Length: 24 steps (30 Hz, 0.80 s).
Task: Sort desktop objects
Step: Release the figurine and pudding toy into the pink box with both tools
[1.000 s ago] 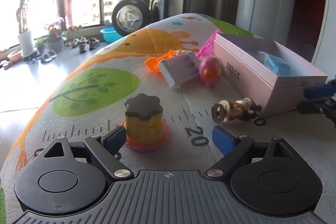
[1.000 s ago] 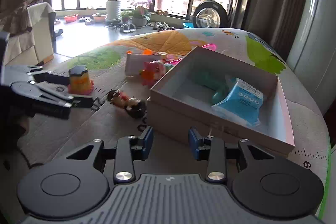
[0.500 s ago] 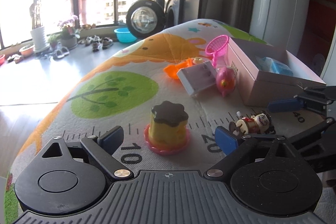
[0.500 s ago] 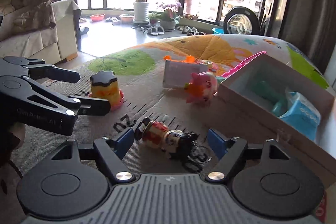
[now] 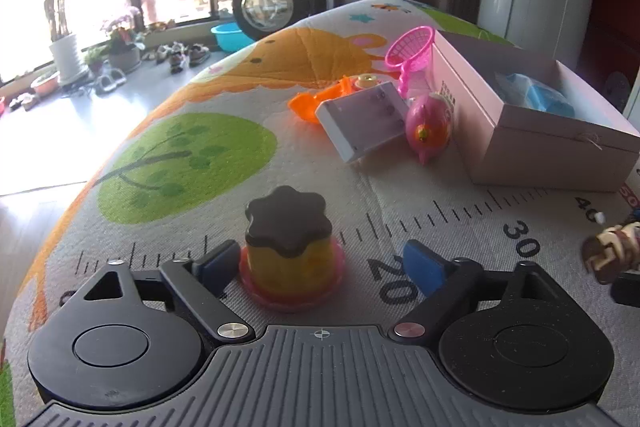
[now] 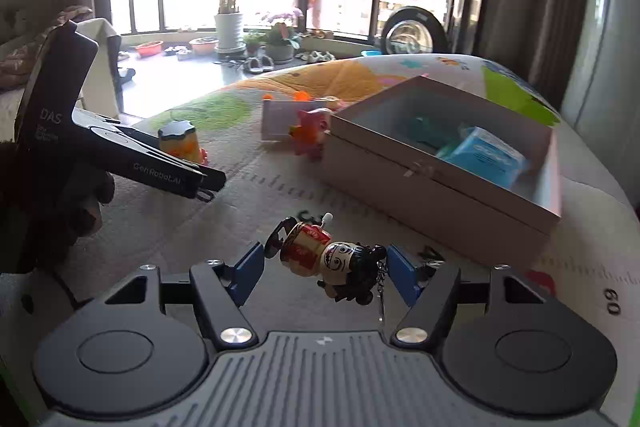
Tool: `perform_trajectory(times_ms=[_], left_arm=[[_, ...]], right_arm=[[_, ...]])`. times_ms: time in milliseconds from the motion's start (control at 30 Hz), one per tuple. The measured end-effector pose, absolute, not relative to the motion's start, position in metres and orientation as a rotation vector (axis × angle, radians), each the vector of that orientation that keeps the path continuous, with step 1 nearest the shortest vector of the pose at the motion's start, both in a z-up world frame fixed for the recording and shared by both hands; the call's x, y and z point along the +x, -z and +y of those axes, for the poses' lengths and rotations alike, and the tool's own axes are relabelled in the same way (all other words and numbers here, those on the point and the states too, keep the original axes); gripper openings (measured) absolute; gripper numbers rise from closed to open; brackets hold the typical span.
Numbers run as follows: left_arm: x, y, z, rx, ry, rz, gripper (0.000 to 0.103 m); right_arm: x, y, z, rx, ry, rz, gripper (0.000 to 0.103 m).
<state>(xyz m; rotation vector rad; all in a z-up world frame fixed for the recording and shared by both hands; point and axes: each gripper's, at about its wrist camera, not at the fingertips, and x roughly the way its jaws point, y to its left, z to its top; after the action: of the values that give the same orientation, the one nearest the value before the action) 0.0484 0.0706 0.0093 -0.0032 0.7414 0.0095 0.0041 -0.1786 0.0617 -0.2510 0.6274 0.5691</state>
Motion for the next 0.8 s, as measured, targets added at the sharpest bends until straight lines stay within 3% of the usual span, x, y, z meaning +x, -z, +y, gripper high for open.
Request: perform_trajectory(times_ms=[33,100,167,433,667,733,800], left_arm=[[0.05,-0.01,0.068,0.004,-0.011,0.74,0.079],[0.051,-0.011,0.065,0.004,-0.006,0.737,0.063],[0.049,-0.013,0.063,0.003,0.006,0.737,0.061],[0.012,-0.058,0.02,0.1,0.198,0.599,0.061],[0.055,-0.13,-0.031,0.091,0.361,0.409,0.061],[0.082,-0.139,-0.042,0.054,0.383,0.403,0.063],[0.104,-0.141,-0.038,-0.02,0.363,0.438,0.077]], right_arm=[[0.002,-0.063,-0.186,-0.246,-0.551,0.63,0.068],[-0.003,-0.066,-0.201,-0.231,-0.521,0.633,0.068],[-0.008,-0.068,-0.211,-0.221,-0.502,0.634,0.068],[-0.028,-0.104,-0.239,-0.201,-0.469,0.51,0.068],[0.012,-0.18,-0.254,-0.114,-0.433,0.322,0.068],[0.041,-0.191,-0.25,-0.077,-0.459,0.323,0.068],[0.067,-0.194,-0.248,-0.036,-0.473,0.366,0.069]])
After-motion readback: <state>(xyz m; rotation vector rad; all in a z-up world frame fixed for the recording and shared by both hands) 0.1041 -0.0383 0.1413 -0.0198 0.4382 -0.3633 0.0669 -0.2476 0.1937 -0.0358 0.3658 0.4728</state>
